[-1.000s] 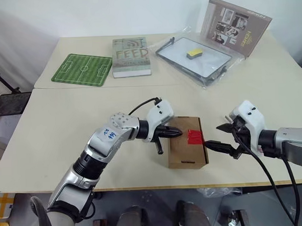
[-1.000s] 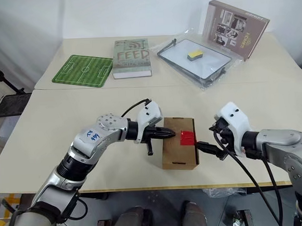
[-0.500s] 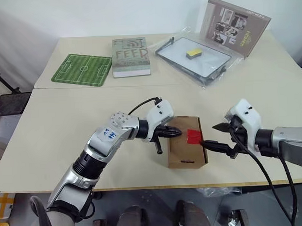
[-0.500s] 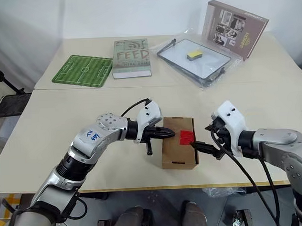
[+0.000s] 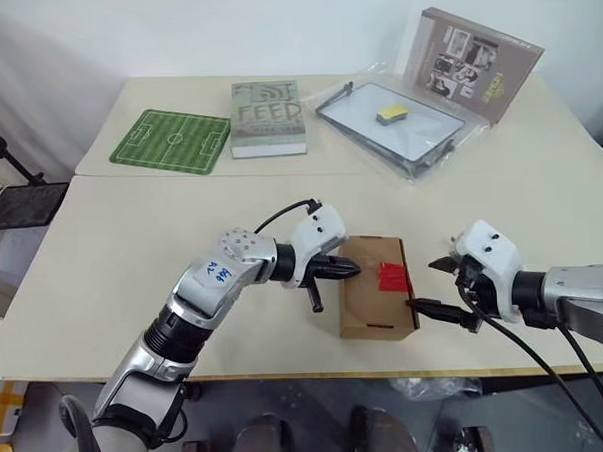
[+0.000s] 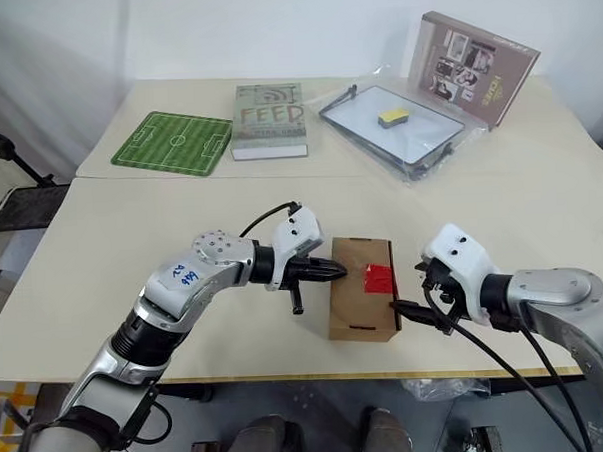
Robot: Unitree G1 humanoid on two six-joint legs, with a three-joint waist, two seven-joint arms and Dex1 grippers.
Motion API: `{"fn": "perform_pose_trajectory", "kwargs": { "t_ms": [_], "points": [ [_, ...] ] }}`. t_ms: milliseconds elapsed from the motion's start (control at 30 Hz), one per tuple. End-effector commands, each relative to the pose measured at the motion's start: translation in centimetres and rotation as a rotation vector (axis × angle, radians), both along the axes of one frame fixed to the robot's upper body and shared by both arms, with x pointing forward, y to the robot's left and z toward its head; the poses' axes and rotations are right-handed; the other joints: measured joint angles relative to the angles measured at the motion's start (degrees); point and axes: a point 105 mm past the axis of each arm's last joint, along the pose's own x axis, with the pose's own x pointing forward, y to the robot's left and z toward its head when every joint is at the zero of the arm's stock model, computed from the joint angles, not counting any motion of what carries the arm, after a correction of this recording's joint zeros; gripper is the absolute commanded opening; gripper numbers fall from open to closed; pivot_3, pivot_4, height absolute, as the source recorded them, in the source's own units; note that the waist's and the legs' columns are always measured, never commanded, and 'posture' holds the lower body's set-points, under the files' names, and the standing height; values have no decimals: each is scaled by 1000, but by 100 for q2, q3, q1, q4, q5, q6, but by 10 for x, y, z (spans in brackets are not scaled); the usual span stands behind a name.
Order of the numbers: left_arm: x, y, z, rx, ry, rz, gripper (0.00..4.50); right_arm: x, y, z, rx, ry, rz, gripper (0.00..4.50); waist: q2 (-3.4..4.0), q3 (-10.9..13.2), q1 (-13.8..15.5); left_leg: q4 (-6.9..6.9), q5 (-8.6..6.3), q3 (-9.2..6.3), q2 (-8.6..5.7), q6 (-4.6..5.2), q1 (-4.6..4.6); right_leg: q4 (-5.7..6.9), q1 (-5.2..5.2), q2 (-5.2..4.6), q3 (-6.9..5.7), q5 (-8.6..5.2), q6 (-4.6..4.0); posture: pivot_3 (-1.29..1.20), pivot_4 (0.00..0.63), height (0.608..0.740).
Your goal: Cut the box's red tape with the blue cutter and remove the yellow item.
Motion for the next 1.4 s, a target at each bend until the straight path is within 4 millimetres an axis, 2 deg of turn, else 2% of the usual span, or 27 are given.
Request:
{"fn": "perform_pose_trajectory", "kwargs": {
  "t_ms": [33,200,333,700,833,1400],
  "points": [
    [0,8,-12,37,34,47,0,2,-39,-38,-136,124,-147,4479,-7,-5,14,2,-4,-3,2,1,7,-6,13,-2,1,1,1,0,150,740],
    [-4,6,-14,35,43,51,0,9,-44,-41,-159,115,-141,4479,-37,-28,45,3,-33,-9,6,-5,43,-53,54,-14,25,4,0,0,150,740],
    [-4,5,-16,42,39,47,0,18,-41,-34,-115,92,-154,4479,-57,-52,42,3,-47,-9,9,-32,46,-56,57,-26,30,9,-8,0,150,740],
    [0,-6,-15,54,-3,-7,0,31,-36,-17,-7,50,-219,4479,-52,-54,38,3,-46,-4,18,-37,44,-61,50,-48,29,24,-19,0,150,740],
    [1,-9,-19,67,-11,-33,0,28,-38,-17,1,61,-243,4479,-27,-51,38,2,-46,-2,19,-37,37,-61,42,-50,28,24,-20,0,150,740],
    [-7,-6,-28,82,2,-64,0,21,-64,-30,60,112,-419,4479,-21,-51,66,0,-49,-9,17,-33,15,-81,36,-57,17,27,-15,0,150,740]
  ]
}}
